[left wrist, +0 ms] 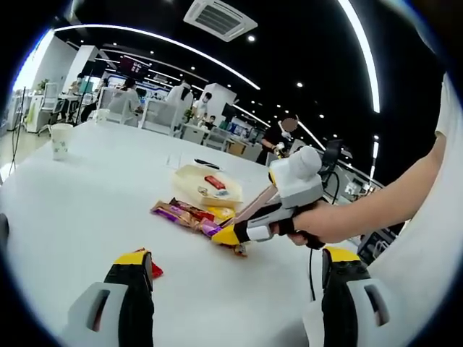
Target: Place the target food into the container with the food tongs after gripping and lifting it, then release it inside without dropping or visibly crushing the food.
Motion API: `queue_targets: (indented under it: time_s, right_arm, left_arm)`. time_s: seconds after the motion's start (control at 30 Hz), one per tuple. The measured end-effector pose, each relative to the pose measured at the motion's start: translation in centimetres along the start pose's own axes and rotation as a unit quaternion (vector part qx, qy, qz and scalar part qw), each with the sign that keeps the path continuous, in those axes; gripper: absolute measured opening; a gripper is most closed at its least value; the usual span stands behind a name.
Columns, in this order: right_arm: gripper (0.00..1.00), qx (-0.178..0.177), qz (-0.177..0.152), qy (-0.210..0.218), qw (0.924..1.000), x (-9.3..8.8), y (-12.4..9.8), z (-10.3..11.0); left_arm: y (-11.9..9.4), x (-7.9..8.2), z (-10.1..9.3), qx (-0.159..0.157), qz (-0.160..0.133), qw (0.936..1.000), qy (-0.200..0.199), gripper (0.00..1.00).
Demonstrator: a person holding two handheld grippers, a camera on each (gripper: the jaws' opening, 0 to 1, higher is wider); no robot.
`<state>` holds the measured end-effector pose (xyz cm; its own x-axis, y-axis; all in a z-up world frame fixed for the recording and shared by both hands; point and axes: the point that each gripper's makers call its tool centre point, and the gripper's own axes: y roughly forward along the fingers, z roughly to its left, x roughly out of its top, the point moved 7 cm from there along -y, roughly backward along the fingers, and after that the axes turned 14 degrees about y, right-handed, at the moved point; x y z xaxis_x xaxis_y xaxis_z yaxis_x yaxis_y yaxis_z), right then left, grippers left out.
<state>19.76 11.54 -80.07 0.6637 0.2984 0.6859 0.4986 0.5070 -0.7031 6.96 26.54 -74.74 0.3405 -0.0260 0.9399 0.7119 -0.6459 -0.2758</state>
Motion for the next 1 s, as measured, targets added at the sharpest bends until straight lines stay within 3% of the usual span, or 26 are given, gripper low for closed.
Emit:
queue_targets:
  time_s: [0.47,0.67,0.83,1.0]
  right_arm:
    - [0.20,0.009,-0.004,0.017,0.9998,-0.10,-0.22,-0.31]
    - [0.20,0.011,-0.003,0.001,0.9999,-0.15,-0.29,-0.17]
    - [0.20,0.023,-0.008,0.038,0.9990,-0.10,-0.28,-0.77]
    - [0.20,0.022,-0.008,0.034,0.9992,-0.16,-0.25,-0.47]
  left_arm:
    - [-0.02,-0.02,0.02,0.000,0.002,1.0000,0.001,0.98]
    - [0.04,0.17,0.06,0.000,0.002,1.0000,0.002,0.98]
    - [0.27,0.33,0.22,-0.002,-0.001,1.0000,0.001,0.98]
    - [0.41,0.38,0.10,-0.006,0.001,1.0000,0.003,0.98]
